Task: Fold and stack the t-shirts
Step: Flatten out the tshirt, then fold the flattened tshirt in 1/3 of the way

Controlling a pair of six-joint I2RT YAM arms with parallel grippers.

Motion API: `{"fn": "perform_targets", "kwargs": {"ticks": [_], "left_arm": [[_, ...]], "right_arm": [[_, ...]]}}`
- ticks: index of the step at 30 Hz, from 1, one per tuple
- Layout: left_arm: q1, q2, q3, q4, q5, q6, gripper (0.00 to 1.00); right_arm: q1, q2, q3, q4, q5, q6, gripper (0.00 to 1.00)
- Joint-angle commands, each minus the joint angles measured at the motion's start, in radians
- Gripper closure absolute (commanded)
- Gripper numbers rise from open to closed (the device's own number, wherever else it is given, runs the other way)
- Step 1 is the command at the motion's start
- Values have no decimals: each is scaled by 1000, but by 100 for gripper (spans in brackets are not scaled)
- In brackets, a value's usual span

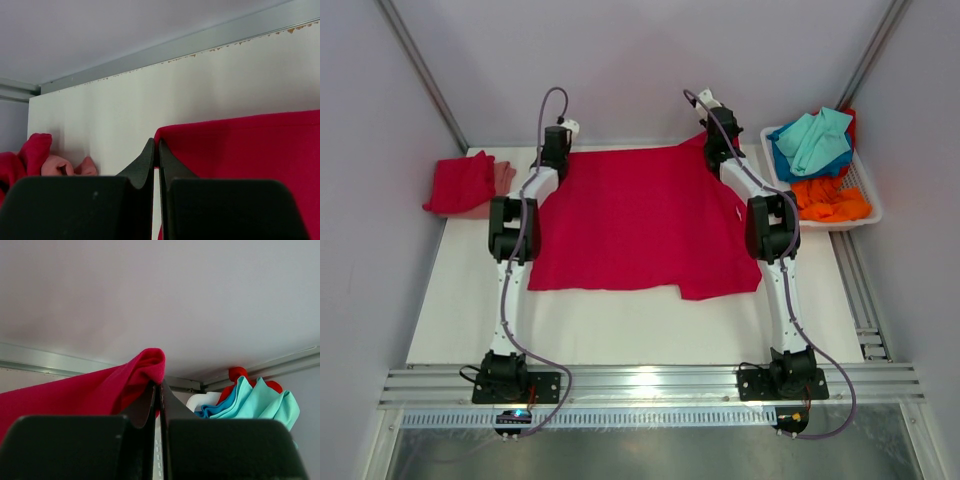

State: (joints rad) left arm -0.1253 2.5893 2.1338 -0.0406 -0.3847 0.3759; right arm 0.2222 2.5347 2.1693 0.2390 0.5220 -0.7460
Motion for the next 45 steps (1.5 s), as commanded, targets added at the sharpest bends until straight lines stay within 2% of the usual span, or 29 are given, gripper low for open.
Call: {"fn": "perform_targets", "kwargs": {"ticks": [1,8,12,17,20,24,32,38,45], "left_arm": [[12,-113,-32,65,-17,0,100],[12,-202,-106,41,13,-18,100],[12,-264,-136,-60,75,-46,100],[12,-349,-150,-228,161,-61,100],[10,-389,-135,-344,205,-55,100],[9,-445,-132,-467,277,-48,100],[7,-501,-68,-743,380,-37,100],[7,-528,-55,-896,513,-48,100],[7,-546,-64,-1025,532,-11,100]], "right_arm": [[-3,-116,-6,71,36,34,97],[-3,-264,-195,-18,18,85,97],[-1,-338,-249,-148,-5,109,97],[3,-433,-292,-302,-46,128,97],[16,-467,-293,-464,-59,102,97],[25,-536,-341,-543,-65,94,97],[26,-640,-400,-831,-189,138,97],[26,-723,-511,-886,-254,174,97],[26,-757,-595,-912,-275,163,97]]}}
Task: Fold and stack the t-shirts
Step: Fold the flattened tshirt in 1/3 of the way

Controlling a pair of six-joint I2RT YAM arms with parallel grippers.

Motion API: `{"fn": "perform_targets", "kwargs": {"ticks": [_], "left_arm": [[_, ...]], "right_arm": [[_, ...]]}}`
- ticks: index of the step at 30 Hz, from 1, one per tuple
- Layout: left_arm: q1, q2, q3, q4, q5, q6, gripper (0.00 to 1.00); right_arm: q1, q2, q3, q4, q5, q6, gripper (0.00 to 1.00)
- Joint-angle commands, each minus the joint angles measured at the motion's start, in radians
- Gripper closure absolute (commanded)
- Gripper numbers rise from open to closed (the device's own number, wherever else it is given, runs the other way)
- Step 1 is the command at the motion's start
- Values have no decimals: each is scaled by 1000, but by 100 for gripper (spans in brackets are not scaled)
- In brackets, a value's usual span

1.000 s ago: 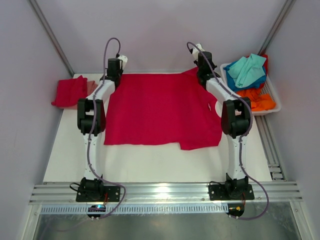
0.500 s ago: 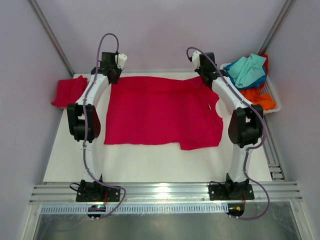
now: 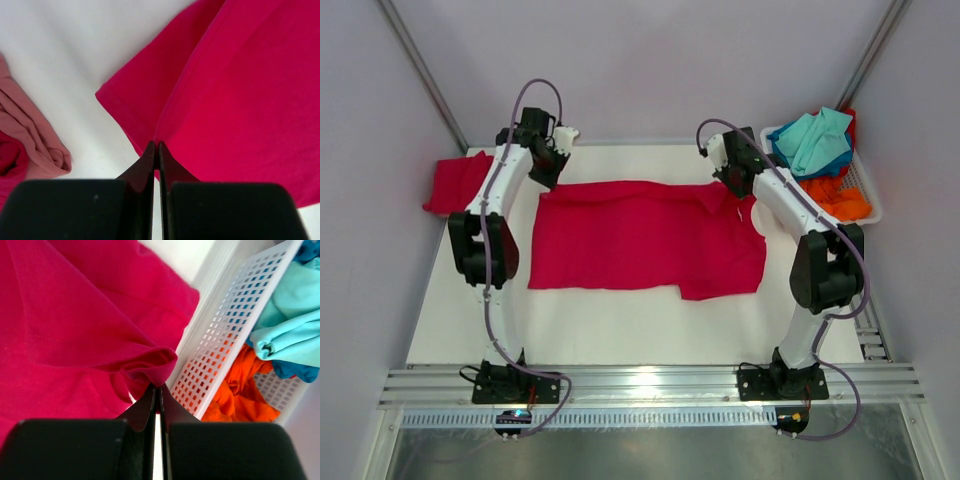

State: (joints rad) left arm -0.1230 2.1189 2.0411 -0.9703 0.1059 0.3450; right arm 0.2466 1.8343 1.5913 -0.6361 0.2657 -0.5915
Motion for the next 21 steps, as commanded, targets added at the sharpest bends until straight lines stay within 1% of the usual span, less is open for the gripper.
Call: {"fn": "perform_targets", "kwargs": {"ticks": [1,5,10,14,17,18,19,20,21], "left_arm": [[5,-79,27,-105,40,23,100],[5,-89,24,-162,32,43,100],[5,-123,-11,-182,9,68,100],[6,-148,-36,-197,11,83,100],[5,-157,-47,-225,11,94,100],[5,-158,-53,-231,11,104,100],[5,-157,-56,-251,8,110,100],[5,-152,-56,-260,2,115,95],[5,-149,-56,-271,-8,120,84]], "right_arm": [[2,-56,-20,-48,-28,9,97],[2,-63,-40,-83,-37,1,97],[2,-96,-76,-100,-40,-19,97],[2,-118,-97,-180,-77,-50,97],[2,-138,-125,-232,-97,-76,86],[2,-142,-132,-250,-114,-85,66],[2,-147,-140,-275,-120,-96,49],[2,-158,-143,-315,-125,-112,38],[2,-164,-149,-327,-126,-116,28]]}}
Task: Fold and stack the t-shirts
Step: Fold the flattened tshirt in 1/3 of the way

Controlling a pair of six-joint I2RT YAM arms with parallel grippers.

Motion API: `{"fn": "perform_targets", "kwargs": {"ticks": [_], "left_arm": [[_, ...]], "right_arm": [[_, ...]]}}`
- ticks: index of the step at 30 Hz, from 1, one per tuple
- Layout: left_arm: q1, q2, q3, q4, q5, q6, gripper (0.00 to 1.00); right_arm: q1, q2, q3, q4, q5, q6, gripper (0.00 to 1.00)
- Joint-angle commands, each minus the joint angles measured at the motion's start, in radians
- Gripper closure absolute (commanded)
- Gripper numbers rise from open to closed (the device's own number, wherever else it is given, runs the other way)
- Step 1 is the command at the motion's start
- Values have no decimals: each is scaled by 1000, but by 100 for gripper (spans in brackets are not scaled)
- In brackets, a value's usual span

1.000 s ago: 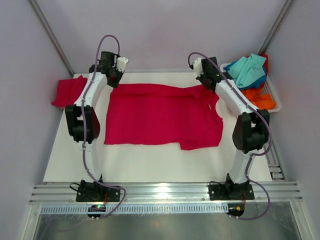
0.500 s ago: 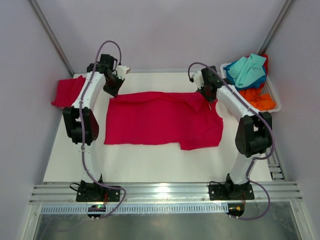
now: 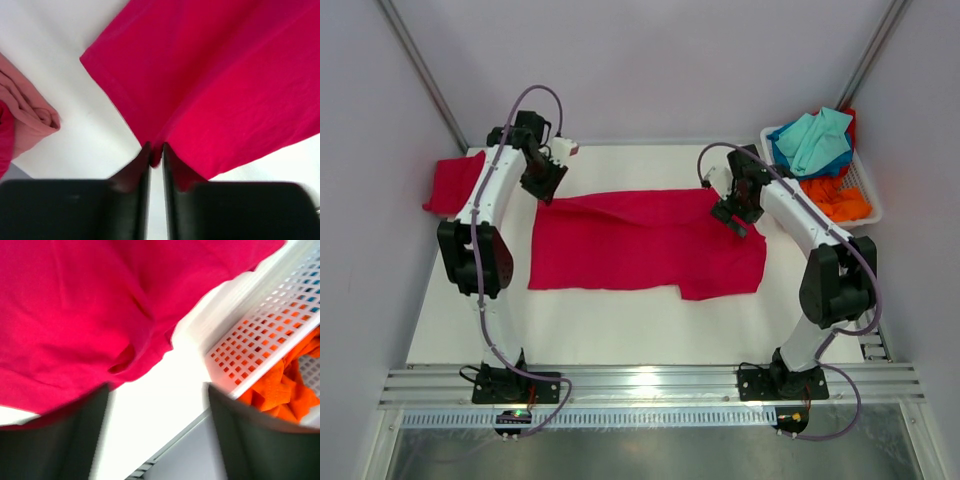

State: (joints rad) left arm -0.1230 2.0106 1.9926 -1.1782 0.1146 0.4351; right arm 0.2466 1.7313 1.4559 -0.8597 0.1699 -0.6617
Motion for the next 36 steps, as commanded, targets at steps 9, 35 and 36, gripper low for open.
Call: {"fn": "perform_targets", "kwargs": {"ticks": [9,35,36], "left_arm": [[5,-38,-28,-31,33,-19,9],[0,172,-155,520,494,-387,8],[-1,187,-147,525,496,-395,8]], "right_arm": [[2,-144,-81,40,-15,-38,1],[0,292,126,459,190,152,1],[2,294,126,462,195,152,0]]}}
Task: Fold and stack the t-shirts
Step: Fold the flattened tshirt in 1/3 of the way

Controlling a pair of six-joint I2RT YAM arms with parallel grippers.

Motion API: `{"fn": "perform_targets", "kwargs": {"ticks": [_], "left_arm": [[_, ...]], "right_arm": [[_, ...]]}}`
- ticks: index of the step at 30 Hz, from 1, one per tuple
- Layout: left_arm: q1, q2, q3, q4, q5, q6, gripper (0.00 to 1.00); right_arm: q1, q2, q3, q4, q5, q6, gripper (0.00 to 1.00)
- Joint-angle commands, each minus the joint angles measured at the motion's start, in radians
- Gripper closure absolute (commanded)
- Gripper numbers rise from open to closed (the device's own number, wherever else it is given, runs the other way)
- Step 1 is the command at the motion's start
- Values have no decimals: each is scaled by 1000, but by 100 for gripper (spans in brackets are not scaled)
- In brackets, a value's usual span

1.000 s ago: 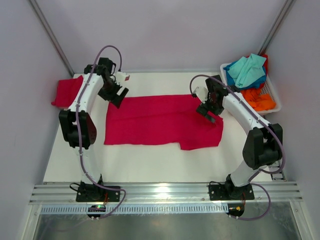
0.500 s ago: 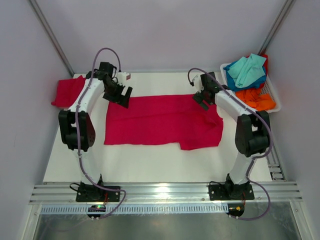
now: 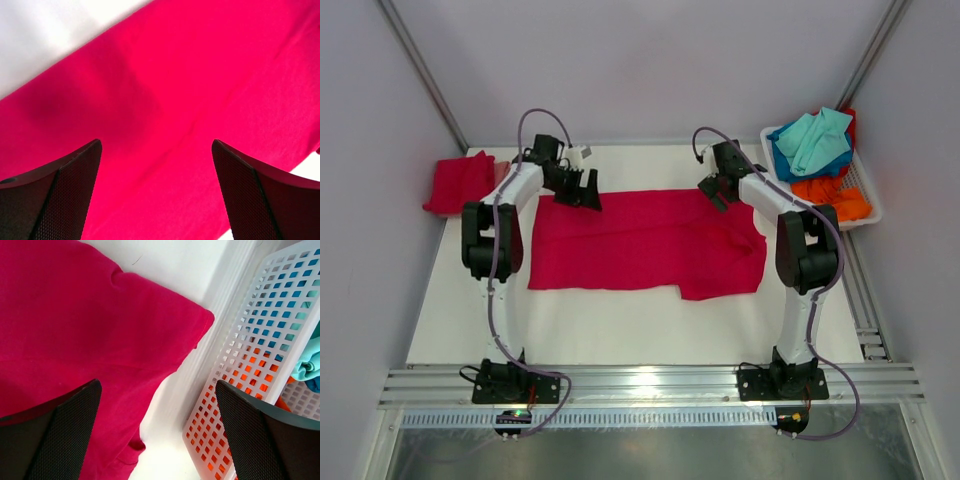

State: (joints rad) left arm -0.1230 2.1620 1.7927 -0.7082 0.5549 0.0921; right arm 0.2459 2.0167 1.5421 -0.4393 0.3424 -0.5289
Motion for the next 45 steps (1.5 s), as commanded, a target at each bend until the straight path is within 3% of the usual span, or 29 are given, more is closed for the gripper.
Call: {"fn": "perform_targets", "kwargs": {"ticks": [1,10,25,35,41,45], "left_arm": [[-1,62,60,59,62,-60,8],[-1,140,105,59,62,-69,8],[3,139,103,-30,-232,81,7],[48,130,76,-39,-355,141,7],[66,119,43,-28,-352,140,7],[68,104,31,-34,-342,138,7]], "right_arm": [[3,13,41,43,26,17,1],[3,69,128,5,37,30,1],[1,47,156,-27,66,55,1],[1,-48,33,-10,96,20,1],[0,-70,-97,57,165,-39,1],[-5,-82,-131,-18,127,-31,0]]}}
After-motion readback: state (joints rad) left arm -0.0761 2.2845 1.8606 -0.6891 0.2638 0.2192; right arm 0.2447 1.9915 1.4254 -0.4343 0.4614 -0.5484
